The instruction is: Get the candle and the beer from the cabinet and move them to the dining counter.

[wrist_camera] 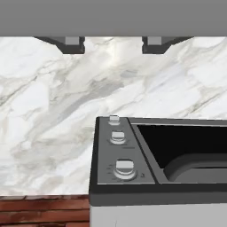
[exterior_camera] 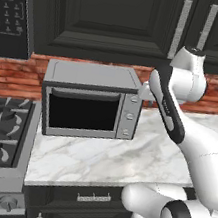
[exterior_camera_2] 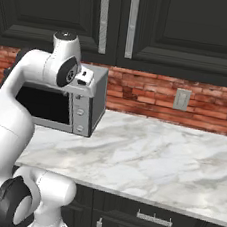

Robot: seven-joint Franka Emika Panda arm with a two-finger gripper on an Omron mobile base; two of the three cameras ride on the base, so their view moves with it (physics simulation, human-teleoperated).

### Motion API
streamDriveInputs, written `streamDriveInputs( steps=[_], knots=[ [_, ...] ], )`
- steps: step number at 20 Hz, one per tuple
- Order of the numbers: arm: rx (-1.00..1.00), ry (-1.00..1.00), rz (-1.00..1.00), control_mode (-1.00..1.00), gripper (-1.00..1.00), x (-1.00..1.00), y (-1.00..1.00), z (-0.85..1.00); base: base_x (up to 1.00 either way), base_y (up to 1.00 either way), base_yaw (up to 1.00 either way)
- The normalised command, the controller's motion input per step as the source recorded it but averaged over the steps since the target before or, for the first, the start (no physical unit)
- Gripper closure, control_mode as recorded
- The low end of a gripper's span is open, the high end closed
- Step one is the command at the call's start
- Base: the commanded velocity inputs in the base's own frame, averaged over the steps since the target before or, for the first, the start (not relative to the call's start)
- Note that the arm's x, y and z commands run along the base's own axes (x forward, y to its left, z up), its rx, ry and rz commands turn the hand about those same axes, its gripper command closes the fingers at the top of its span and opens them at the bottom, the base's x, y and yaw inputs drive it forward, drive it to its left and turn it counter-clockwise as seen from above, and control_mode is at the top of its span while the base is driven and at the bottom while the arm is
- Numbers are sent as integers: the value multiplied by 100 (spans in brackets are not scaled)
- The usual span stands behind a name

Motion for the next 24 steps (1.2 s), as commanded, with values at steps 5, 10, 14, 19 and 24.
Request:
streamDriveInputs(
  steps=[5,10,14,19,24],
  knots=[
    [0,-3,0,-100,-100,-22,0,1,0,0,0],
    [0,-26,5,-100,-100,-34,0,24,0,0,0],
    [0,-35,0,-100,-100,-15,0,29,0,0,0],
    [0,-33,0,-100,-100,-3,0,31,0,0,0],
    [1,-23,-2,-100,-100,0,-4,54,0,0,0]
  ],
)
